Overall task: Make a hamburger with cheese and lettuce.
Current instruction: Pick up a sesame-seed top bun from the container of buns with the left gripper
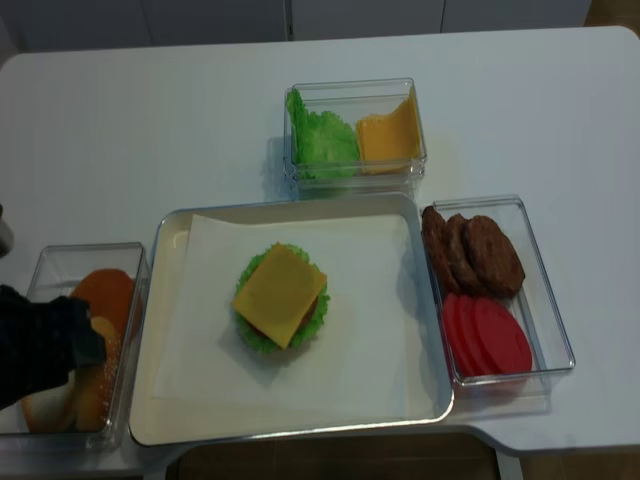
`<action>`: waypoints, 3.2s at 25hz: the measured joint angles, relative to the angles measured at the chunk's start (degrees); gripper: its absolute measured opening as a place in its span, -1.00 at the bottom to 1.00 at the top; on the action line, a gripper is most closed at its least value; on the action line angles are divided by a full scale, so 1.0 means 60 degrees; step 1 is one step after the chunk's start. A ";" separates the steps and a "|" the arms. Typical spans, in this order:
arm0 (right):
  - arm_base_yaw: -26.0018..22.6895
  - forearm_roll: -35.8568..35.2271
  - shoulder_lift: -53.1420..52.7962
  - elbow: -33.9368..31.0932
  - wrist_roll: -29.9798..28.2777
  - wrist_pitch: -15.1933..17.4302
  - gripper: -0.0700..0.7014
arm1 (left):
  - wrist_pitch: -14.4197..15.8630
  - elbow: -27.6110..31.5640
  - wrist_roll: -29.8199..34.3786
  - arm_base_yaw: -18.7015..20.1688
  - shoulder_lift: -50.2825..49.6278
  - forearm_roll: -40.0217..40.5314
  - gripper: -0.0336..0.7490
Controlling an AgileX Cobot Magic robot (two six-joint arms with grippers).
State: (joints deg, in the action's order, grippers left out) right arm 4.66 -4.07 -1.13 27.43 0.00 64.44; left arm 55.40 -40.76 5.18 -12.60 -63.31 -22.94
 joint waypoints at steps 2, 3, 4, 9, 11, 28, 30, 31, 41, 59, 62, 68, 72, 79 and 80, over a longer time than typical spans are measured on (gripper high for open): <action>0.0000 0.0000 0.0000 0.0000 0.0000 0.0000 0.35 | 0.0000 0.0000 0.0196 0.0000 0.0000 -0.0120 0.11; 0.0000 0.0000 0.0000 0.0000 0.0000 0.0000 0.35 | 0.0020 0.0000 0.0265 0.0000 0.0000 -0.0192 0.11; 0.0000 0.0000 0.0000 0.0000 0.0000 0.0000 0.35 | 0.0020 0.0000 0.0302 0.0000 0.0000 -0.0237 0.11; 0.0000 0.0000 0.0000 0.0000 0.0000 0.0000 0.35 | 0.0081 0.0000 0.0432 0.0000 0.0000 -0.0252 0.11; 0.0000 0.0000 0.0000 0.0000 0.0000 0.0000 0.35 | 0.0105 0.0000 0.0473 0.0000 0.0000 -0.0252 0.08; 0.0000 0.0000 0.0000 0.0000 0.0000 0.0000 0.35 | 0.0068 0.0000 0.0478 0.0000 -0.0257 -0.0085 0.04; 0.0000 0.0000 0.0000 0.0000 0.0000 0.0000 0.35 | 0.0068 0.0000 0.0478 0.0000 -0.0454 -0.0118 0.04; 0.0000 0.0000 0.0000 0.0000 0.0000 0.0000 0.35 | 0.0068 0.0000 0.0478 0.0000 -0.0503 -0.0158 0.04; 0.0000 0.0000 0.0000 0.0000 0.0000 0.0000 0.35 | 0.0068 -0.0028 0.0494 0.0043 -0.0552 -0.0222 -0.28; 0.0000 0.0000 0.0000 0.0000 0.0000 0.0000 0.35 | 0.0139 -0.0065 0.0513 0.0043 -0.0552 -0.0222 -0.43; 0.0000 0.0000 0.0000 0.0000 0.0000 0.0000 0.35 | 0.0139 -0.0065 0.0513 0.0043 -0.0490 -0.0222 -0.43; 0.0000 0.0000 0.0000 0.0000 0.0000 0.0000 0.35 | 0.0193 -0.0065 0.0513 0.0043 -0.0060 -0.0203 -0.44; 0.0000 0.0000 0.0000 0.0000 0.0000 0.0000 0.35 | 0.0242 -0.0107 0.0513 0.0043 0.0185 -0.0203 -0.44; 0.0000 0.0000 0.0000 0.0000 0.0000 0.0000 0.35 | 0.0416 -0.0816 0.0513 0.0043 0.0619 -0.0188 -0.44; 0.0000 0.0000 0.0000 0.0000 0.0000 0.0000 0.35 | 0.0459 -0.0971 0.0513 0.0043 0.0662 -0.0188 -0.44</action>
State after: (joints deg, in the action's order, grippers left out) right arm 4.66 -4.07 -1.13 27.43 0.00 64.44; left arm 58.15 -46.58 8.26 -12.34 -59.34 -24.07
